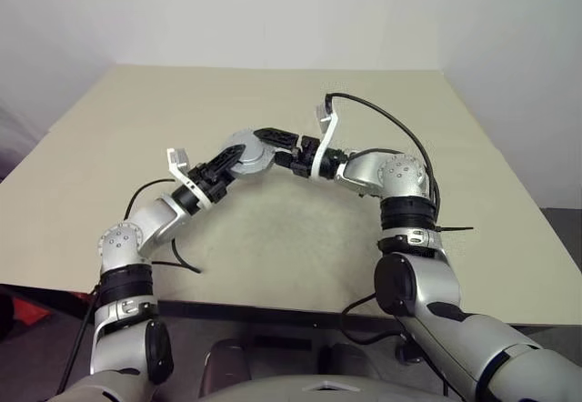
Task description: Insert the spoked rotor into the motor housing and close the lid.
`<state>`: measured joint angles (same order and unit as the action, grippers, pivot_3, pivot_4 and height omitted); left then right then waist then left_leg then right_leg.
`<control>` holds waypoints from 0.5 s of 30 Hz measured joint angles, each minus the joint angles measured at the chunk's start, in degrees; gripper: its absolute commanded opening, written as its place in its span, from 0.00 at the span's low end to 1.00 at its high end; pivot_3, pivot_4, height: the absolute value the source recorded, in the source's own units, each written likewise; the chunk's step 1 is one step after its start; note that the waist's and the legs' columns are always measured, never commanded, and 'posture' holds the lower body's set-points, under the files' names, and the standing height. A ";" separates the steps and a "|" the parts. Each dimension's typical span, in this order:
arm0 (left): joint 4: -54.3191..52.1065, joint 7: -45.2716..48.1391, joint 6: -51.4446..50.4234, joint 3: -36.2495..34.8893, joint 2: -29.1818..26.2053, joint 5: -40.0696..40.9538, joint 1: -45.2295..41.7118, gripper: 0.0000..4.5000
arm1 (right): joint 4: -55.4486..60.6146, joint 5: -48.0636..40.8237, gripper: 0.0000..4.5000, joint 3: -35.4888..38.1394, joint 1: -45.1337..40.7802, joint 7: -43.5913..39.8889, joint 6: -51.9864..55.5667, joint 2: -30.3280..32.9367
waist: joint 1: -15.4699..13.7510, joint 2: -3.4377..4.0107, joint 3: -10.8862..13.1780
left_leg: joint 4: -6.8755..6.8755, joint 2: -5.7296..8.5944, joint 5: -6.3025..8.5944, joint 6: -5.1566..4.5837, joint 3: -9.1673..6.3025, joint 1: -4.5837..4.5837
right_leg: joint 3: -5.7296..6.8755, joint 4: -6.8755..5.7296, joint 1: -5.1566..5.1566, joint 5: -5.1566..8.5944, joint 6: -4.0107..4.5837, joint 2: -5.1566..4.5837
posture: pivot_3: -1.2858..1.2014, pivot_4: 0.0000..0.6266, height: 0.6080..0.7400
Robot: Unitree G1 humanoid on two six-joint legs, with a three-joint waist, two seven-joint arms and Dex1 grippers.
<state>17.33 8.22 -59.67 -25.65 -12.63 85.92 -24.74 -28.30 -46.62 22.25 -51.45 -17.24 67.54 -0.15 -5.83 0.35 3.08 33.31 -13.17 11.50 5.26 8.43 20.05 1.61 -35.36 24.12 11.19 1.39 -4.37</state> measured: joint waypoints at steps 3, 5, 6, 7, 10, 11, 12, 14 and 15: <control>-1.14 -1.01 3.38 -1.20 0.58 -2.01 1.82 0.49 | -0.88 0.74 0.99 0.12 0.04 0.38 -2.02 0.11 | 0.11 -0.01 -0.01 | 0.01 -0.03 0.00 0.00 0.00 0.00 | 0.01 -0.02 0.00 0.00 0.00 0.01 | 0.52 0.00 1.00; -2.80 -1.92 6.88 -3.51 0.63 -2.82 3.89 0.49 | -2.70 1.59 0.99 0.71 0.04 1.30 -3.68 0.60 | 0.33 -0.04 0.00 | 0.01 -0.06 0.00 0.00 0.00 0.00 | 0.01 -0.03 0.00 0.00 0.01 0.04 | 0.52 0.00 1.00; -3.68 -2.30 7.97 -4.69 0.60 -2.82 4.94 0.49 | -3.22 1.73 0.99 0.86 0.07 1.42 -4.02 0.93 | 0.38 -0.04 0.00 | 0.01 -0.07 0.00 0.01 0.00 0.00 | 0.01 -0.02 0.01 0.00 0.01 0.05 | 0.52 0.00 1.00; -4.34 -2.54 8.77 -5.89 0.51 -2.82 5.91 0.49 | -3.50 1.81 0.99 1.26 0.11 1.46 -4.45 1.29 | 0.32 -0.04 0.00 | 0.01 -0.08 0.00 0.01 0.00 0.01 | 0.02 -0.02 0.01 0.01 0.01 0.06 | 0.52 0.00 1.00; -6.93 -3.25 11.74 -8.38 0.34 -3.19 9.09 0.49 | -3.77 1.98 0.99 1.50 0.11 1.47 -4.81 1.57 | 0.27 -0.08 0.00 | 0.01 -0.09 0.00 0.00 0.00 0.01 | 0.03 0.00 0.00 0.00 0.01 0.07 | 0.52 0.00 1.00; -7.41 -3.39 12.69 -8.92 0.35 -3.46 9.77 0.49 | -3.82 2.01 0.99 1.47 0.11 1.47 -4.80 1.54 | 0.27 -0.11 0.00 | 0.02 -0.09 0.00 0.00 0.00 0.01 | 0.03 0.00 0.00 0.00 0.01 0.07 | 0.52 0.00 1.00; -7.85 -3.52 13.47 -9.27 0.34 -3.71 10.29 0.49 | -3.87 2.03 0.99 1.43 0.11 1.47 -4.80 1.51 | 0.21 -0.15 -0.01 | 0.02 -0.09 0.00 0.01 0.00 0.01 | 0.04 -0.01 0.00 0.00 0.01 0.06 | 0.52 0.00 1.00; -8.58 -3.76 14.76 -10.28 0.31 -4.07 11.50 0.49 | -4.03 2.16 0.99 1.20 0.11 1.47 -4.79 1.33 | 0.17 -0.25 -0.06 | 0.05 -0.10 0.00 0.01 0.00 -0.01 | 0.03 -0.03 -0.01 0.05 0.09 0.06 | 0.52 0.00 1.00; -8.64 -3.86 15.18 -10.62 0.25 -4.19 11.94 0.49 | -4.22 2.23 0.99 1.19 0.11 1.46 -4.79 1.31 | 0.17 -0.29 -0.08 | 0.06 -0.10 0.00 0.01 0.00 -0.02 | 0.03 -0.03 -0.02 0.06 0.11 0.06 | 0.52 0.00 1.00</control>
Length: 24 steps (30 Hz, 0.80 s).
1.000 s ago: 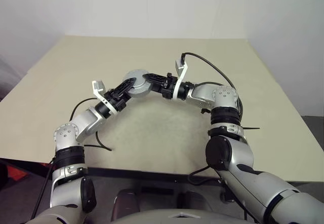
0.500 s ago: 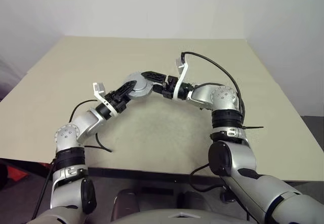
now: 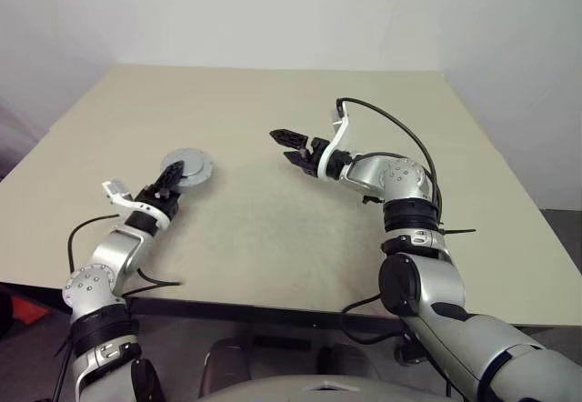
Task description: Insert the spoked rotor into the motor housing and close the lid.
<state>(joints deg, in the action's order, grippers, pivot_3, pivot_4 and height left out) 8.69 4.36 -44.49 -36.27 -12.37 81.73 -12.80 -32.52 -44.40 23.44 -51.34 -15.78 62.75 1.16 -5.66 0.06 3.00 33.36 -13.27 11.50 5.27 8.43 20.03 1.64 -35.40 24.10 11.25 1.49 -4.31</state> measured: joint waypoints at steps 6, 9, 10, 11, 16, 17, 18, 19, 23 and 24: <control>0.01 -1.49 2.66 -1.37 -0.14 -1.53 1.25 0.49 | -0.43 0.25 0.99 0.00 0.00 0.10 0.00 -0.08 | 0.05 -0.21 0.00 | 0.02 -0.06 -0.01 0.02 0.00 -0.03 | 0.01 -0.03 0.00 0.03 0.07 0.03 | 0.52 0.00 1.00; 0.21 -2.37 4.21 -1.99 -0.14 -2.75 1.25 0.49 | -0.50 0.37 0.99 0.03 0.00 0.56 0.00 -0.22 | 0.10 -0.26 -0.01 | 0.02 -0.06 -0.01 0.02 0.00 -0.03 | 0.01 -0.03 0.00 0.00 0.03 0.04 | 0.52 0.00 1.00; 0.37 -2.60 4.51 -2.06 -0.14 -3.04 1.25 0.49 | -0.51 0.44 0.99 0.05 0.00 0.65 0.00 -0.22 | 0.11 -0.28 -0.01 | 0.02 -0.06 -0.01 0.02 0.00 -0.03 | 0.01 -0.03 0.00 -0.02 0.00 0.04 | 0.52 0.00 1.00; 0.72 -2.89 4.86 -2.11 -0.14 -3.34 1.23 0.49 | -0.51 0.46 0.99 0.06 0.00 0.78 0.00 -0.23 | 0.11 -0.28 -0.01 | 0.02 -0.06 -0.01 0.02 0.00 -0.03 | 0.01 -0.03 0.00 -0.02 -0.02 0.04 | 0.52 0.00 1.00; 2.80 -4.19 6.61 -2.36 -0.13 -5.14 1.22 0.49 | -0.51 0.46 0.99 0.07 0.00 0.90 0.04 -0.23 | 0.11 -0.42 -0.01 | 0.02 -0.07 -0.01 0.02 0.00 -0.03 | 0.02 -0.03 0.00 -0.03 -0.02 0.05 | 0.52 0.00 1.00; 2.91 -4.31 6.85 -2.47 -0.12 -5.32 1.19 0.49 | -0.51 0.46 0.99 0.07 0.00 0.90 0.06 -0.23 | 0.11 -0.44 -0.02 | 0.02 -0.07 -0.01 0.02 0.00 -0.03 | 0.02 -0.03 0.00 -0.03 -0.02 0.05 | 0.52 0.00 1.00; 3.21 -4.53 7.26 -2.59 -0.13 -5.44 1.04 0.49 | -0.51 0.45 0.99 0.08 0.00 0.93 0.10 -0.24 | 0.11 -0.45 -0.02 | 0.02 -0.06 -0.01 0.02 0.00 -0.03 | 0.02 -0.03 0.00 -0.03 -0.02 0.04 | 0.52 0.00 1.00; 3.79 -4.74 7.75 -2.77 -0.13 -5.60 0.78 0.49 | -0.51 0.45 0.99 0.08 0.00 0.96 0.16 -0.25 | 0.10 -0.46 -0.02 | 0.02 -0.06 -0.01 0.02 0.00 -0.04 | 0.02 -0.03 0.00 -0.03 -0.02 0.04 | 0.52 0.00 1.00; 4.87 -5.20 8.47 -3.50 -0.13 -6.25 0.34 0.49 | -0.51 0.45 0.99 0.09 0.00 0.99 0.28 -0.29 | 0.10 -0.47 -0.02 | 0.02 -0.07 -0.01 0.03 0.00 -0.04 | 0.02 -0.03 0.00 -0.03 -0.02 0.05 | 0.52 0.00 1.00; 4.91 -5.26 8.47 -3.52 -0.13 -6.38 0.19 0.49 | -0.51 0.45 0.99 0.09 0.00 0.99 0.28 -0.32 | 0.09 -0.48 -0.02 | 0.02 -0.07 -0.01 0.03 0.00 -0.04 | 0.02 -0.03 0.00 -0.03 -0.02 0.05 | 0.52 0.00 1.00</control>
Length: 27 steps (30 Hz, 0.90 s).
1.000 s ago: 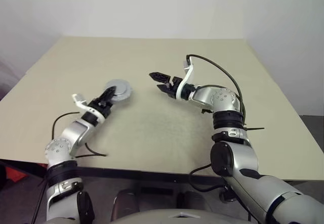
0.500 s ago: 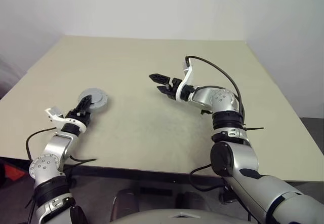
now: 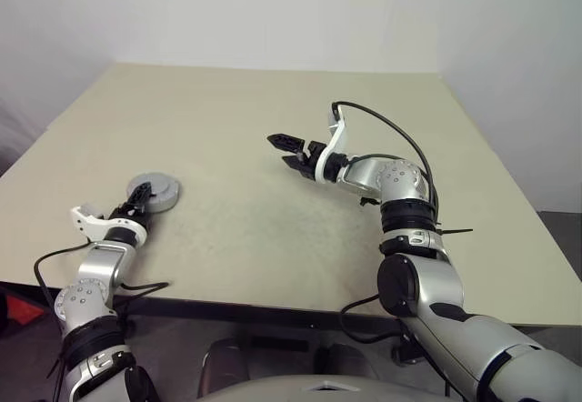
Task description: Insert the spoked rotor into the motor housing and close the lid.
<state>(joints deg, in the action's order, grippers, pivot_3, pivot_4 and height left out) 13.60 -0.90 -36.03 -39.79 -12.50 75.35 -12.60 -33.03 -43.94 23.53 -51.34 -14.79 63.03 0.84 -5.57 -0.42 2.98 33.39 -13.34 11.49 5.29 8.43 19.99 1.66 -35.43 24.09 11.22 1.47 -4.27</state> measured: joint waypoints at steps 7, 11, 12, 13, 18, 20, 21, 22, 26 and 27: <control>0.20 -1.05 -0.14 -0.43 0.00 -0.08 -0.50 0.49 | 0.00 0.00 0.99 0.01 0.00 0.20 0.03 -0.27 | 0.02 0.00 0.00 | 0.00 0.00 -0.01 0.01 0.00 -0.02 | -0.01 -0.03 -0.01 0.01 0.02 0.00 | 0.52 0.00 1.00; 0.19 -1.91 -0.31 -0.84 0.03 0.62 -0.42 0.49 | 0.00 0.00 0.99 0.04 0.00 0.44 0.06 -0.45 | 0.04 -0.01 0.00 | 0.00 0.00 -0.02 0.03 0.01 -0.09 | -0.02 -0.06 -0.05 0.06 0.11 0.00 | 0.52 0.00 1.00; 0.18 -1.92 -0.36 -0.90 0.03 0.77 -0.31 0.49 | 0.00 0.00 0.99 0.05 0.00 0.53 0.06 -0.47 | 0.08 -0.01 0.00 | 0.00 0.00 -0.02 0.03 0.01 -0.10 | -0.03 -0.06 -0.05 0.06 0.11 0.00 | 0.52 0.00 1.00; 0.14 -1.92 -0.47 -0.95 0.06 0.93 -0.18 0.56 | 0.00 0.00 1.00 0.08 0.01 0.61 0.06 -0.53 | 0.09 -0.01 -0.01 | 0.00 0.00 -0.02 0.03 0.01 -0.11 | -0.03 -0.06 -0.05 0.07 0.11 0.00 | 0.52 0.00 1.00; -2.92 -1.88 -1.23 -0.80 0.60 1.46 1.81 0.89 | 0.00 0.00 1.00 0.06 0.02 0.72 0.07 -0.68 | 0.16 -0.02 -0.02 | -0.01 0.00 -0.02 0.03 0.03 -0.14 | -0.03 -0.06 -0.07 0.07 0.13 0.00 | 0.52 0.00 1.00; -4.08 -2.49 -1.52 -0.89 0.91 2.59 2.25 1.00 | 0.00 0.00 1.00 0.08 0.02 0.76 0.07 -0.70 | 0.18 -0.02 -0.03 | -0.01 0.01 -0.02 0.03 0.04 -0.18 | -0.05 -0.06 -0.09 0.07 0.13 0.00 | 0.52 0.00 1.00; -4.78 -3.20 -1.73 -1.07 1.13 3.30 2.55 1.00 | 0.00 0.00 1.00 0.09 0.02 0.80 0.07 -0.72 | 0.23 -0.01 -0.03 | -0.01 0.01 -0.01 0.03 0.05 -0.22 | -0.07 -0.06 -0.11 0.07 0.13 0.00 | 0.52 0.00 1.00; -5.35 -3.86 -1.93 -1.20 1.30 3.92 3.10 1.00 | 0.00 0.00 1.00 0.08 0.02 0.85 0.10 -0.76 | 0.29 0.00 -0.04 | -0.01 0.02 -0.01 0.03 0.06 -0.25 | -0.09 -0.06 -0.12 0.07 0.13 0.00 | 0.52 0.00 1.00; -8.90 -6.84 -3.19 -1.55 2.40 7.97 6.42 1.00 | 0.00 0.00 1.00 0.08 0.11 1.08 0.19 -0.78 | 0.31 0.01 -0.05 | -0.02 0.03 0.00 0.02 0.07 -0.27 | -0.11 -0.05 -0.12 0.08 0.13 0.00 | 0.52 0.00 1.00; -10.17 -7.59 -3.54 -1.48 2.77 9.03 7.47 1.00 | 0.00 0.00 1.00 0.06 0.16 1.10 0.20 -0.79 | 0.32 0.01 -0.05 | -0.02 0.03 0.00 0.02 0.08 -0.26 | -0.11 -0.04 -0.13 0.08 0.13 0.00 | 0.52 0.00 1.00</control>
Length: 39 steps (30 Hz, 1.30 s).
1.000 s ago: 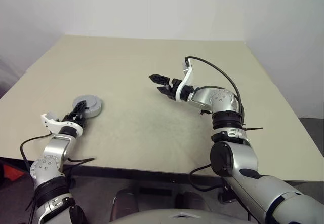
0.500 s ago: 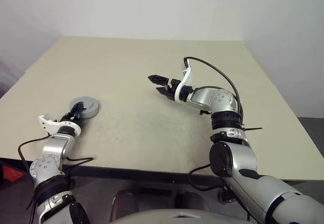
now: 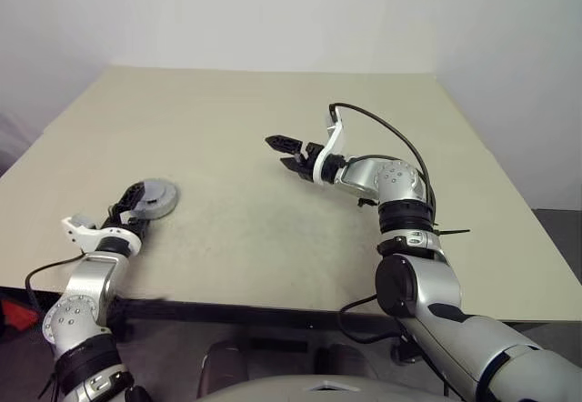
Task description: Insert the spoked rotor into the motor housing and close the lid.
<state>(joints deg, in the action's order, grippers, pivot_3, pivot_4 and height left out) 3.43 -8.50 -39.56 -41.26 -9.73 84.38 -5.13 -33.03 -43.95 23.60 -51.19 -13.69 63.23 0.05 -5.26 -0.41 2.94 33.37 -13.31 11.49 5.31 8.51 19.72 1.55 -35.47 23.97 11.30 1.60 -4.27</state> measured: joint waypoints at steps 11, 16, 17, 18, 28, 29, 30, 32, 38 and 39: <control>-11.68 -6.67 -4.98 3.72 -0.02 14.71 15.49 1.00 | -0.04 0.60 1.00 -0.44 0.13 -0.09 0.01 0.54 | -0.07 0.50 -0.38 | -0.06 0.08 0.12 -0.12 0.05 -0.58 | -0.08 0.20 -0.62 0.29 -0.43 -0.01 | 0.52 0.00 1.00; -16.97 -5.22 -9.51 14.51 -5.79 9.27 15.69 1.00 | 0.90 5.05 1.00 -7.90 2.84 -6.81 -3.23 4.17 | -0.97 0.51 -0.43 | -0.04 0.09 0.16 -0.20 0.02 -0.83 | 0.00 0.59 -1.21 0.29 -0.47 -0.09 | 0.52 0.00 1.00; -17.35 -4.73 -10.63 17.08 -6.20 8.14 14.36 1.00 | 1.01 6.20 1.00 -9.79 3.76 -8.84 -4.39 4.82 | -1.18 0.51 -0.42 | -0.03 0.15 0.16 -0.20 0.02 -0.75 | -0.01 0.62 -1.22 0.26 -0.52 -0.11 | 0.52 0.00 1.00; -17.16 -3.89 -12.14 20.46 -6.51 8.02 11.66 1.00 | 1.02 7.82 1.00 -11.96 4.96 -11.32 -6.34 5.84 | -1.60 0.46 -0.40 | 0.03 0.18 0.08 -0.11 0.02 -0.66 | -0.03 0.62 -1.20 0.21 -0.60 -0.13 | 0.52 0.00 1.00; -16.76 13.62 -12.15 29.97 -18.59 -9.90 -1.07 1.00 | 4.22 13.47 1.00 -20.01 11.39 -32.37 -17.93 15.72 | -0.33 0.32 -0.40 | -0.11 -0.12 -0.05 0.01 0.02 -0.46 | 0.04 0.50 -1.00 0.05 -0.12 0.09 | 0.52 0.00 1.00; -16.84 15.56 -10.88 30.74 -18.86 -12.42 -1.52 1.00 | 4.72 13.59 1.00 -20.65 11.88 -34.37 -18.63 16.47 | -0.28 0.32 -0.41 | -0.10 -0.12 -0.04 -0.01 0.01 -0.44 | 0.05 0.51 -1.00 0.05 -0.11 0.09 | 0.52 0.00 1.00; -16.93 17.93 -8.95 31.72 -19.61 -15.90 -1.78 1.00 | 5.21 13.95 1.00 -21.65 12.37 -37.00 -19.99 17.61 | -0.23 0.32 -0.41 | -0.10 -0.12 -0.03 -0.03 0.02 -0.45 | 0.05 0.52 -1.00 0.04 -0.09 0.08 | 0.52 0.00 1.00; -16.70 22.31 -5.30 33.98 -21.58 -23.25 -1.94 1.00 | 6.90 15.87 1.00 -23.93 14.31 -42.80 -24.63 21.29 | -0.37 0.32 -0.41 | -0.08 -0.13 -0.01 -0.07 0.02 -0.43 | 0.08 0.54 -1.01 0.05 -0.07 0.07 | 0.52 0.00 1.00; -13.63 30.13 -1.83 35.96 -21.31 -32.66 -3.32 1.00 | 10.87 19.25 1.00 -28.11 21.67 -58.39 -33.99 30.09 | -0.47 0.32 -0.41 | 0.04 -0.11 0.01 -0.21 0.04 -0.39 | 0.08 0.51 -1.06 0.03 -0.02 0.01 | 0.52 0.00 1.00; -13.63 30.56 -1.61 36.05 -21.02 -33.34 -3.72 1.00 | 11.39 19.24 1.00 -28.40 22.53 -60.06 -34.13 30.83 | -0.39 0.32 -0.41 | 0.05 -0.12 0.01 -0.24 0.05 -0.41 | 0.08 0.47 -1.06 0.02 0.00 0.01 | 0.52 0.00 1.00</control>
<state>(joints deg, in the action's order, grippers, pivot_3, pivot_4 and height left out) -10.19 22.06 -41.18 -5.21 -30.75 51.04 -8.85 -21.64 -24.71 -4.81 -28.66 -73.75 29.10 30.88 -5.65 -0.09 2.53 33.42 -13.42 11.50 5.07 8.55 19.32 1.62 -35.00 22.91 11.31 1.60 -4.26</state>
